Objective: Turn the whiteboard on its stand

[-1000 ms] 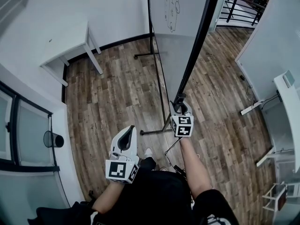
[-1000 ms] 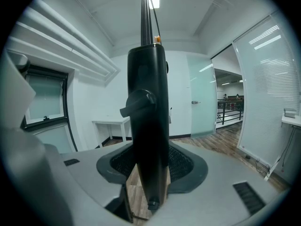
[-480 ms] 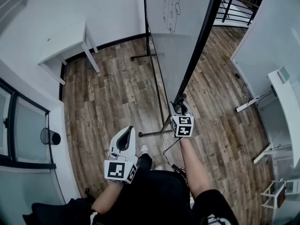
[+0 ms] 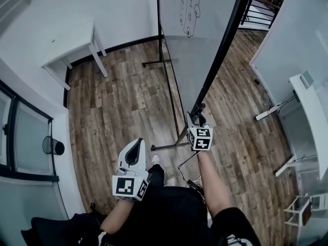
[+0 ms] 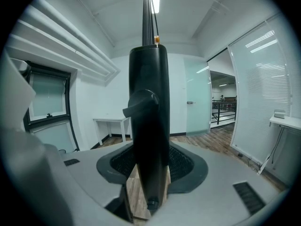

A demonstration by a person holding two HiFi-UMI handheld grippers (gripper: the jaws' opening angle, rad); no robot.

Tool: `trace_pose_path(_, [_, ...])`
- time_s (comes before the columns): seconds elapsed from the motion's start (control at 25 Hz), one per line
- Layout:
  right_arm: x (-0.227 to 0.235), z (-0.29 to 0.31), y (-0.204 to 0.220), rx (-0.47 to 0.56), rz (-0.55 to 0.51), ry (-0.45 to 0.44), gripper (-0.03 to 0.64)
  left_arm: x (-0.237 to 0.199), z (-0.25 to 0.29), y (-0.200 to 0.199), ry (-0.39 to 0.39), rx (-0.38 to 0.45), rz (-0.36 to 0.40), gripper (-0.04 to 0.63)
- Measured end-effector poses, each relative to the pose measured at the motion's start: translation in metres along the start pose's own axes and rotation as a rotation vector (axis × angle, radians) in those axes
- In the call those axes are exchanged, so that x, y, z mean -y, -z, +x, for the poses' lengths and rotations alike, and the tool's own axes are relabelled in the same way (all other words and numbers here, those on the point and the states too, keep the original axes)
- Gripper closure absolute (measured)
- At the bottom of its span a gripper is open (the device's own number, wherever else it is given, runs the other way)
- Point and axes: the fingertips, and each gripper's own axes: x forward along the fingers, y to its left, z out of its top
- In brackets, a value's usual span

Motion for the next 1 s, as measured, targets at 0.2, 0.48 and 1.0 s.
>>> trace_pose_path(0.2, [-0.004,-0.018,0.003,-0.005,-0.002,-0.002,0.426,0.005,-0.010,0.002,0.005,-0.007,-0.013,0.583])
trace_pose_path(0.48, [-0.007,-0.042,0.011,0.001,-0.003,0.000,0.426,0.020,-0.028,0.007,0.010,-0.003,-0.019,0.583])
trace_pose_path(1.0, [0.008,-0.048,0.031,0.022,0.010,-0.010,0.425,0.047,-0.044,0.033,-0.009,-0.014,0.013,0.583])
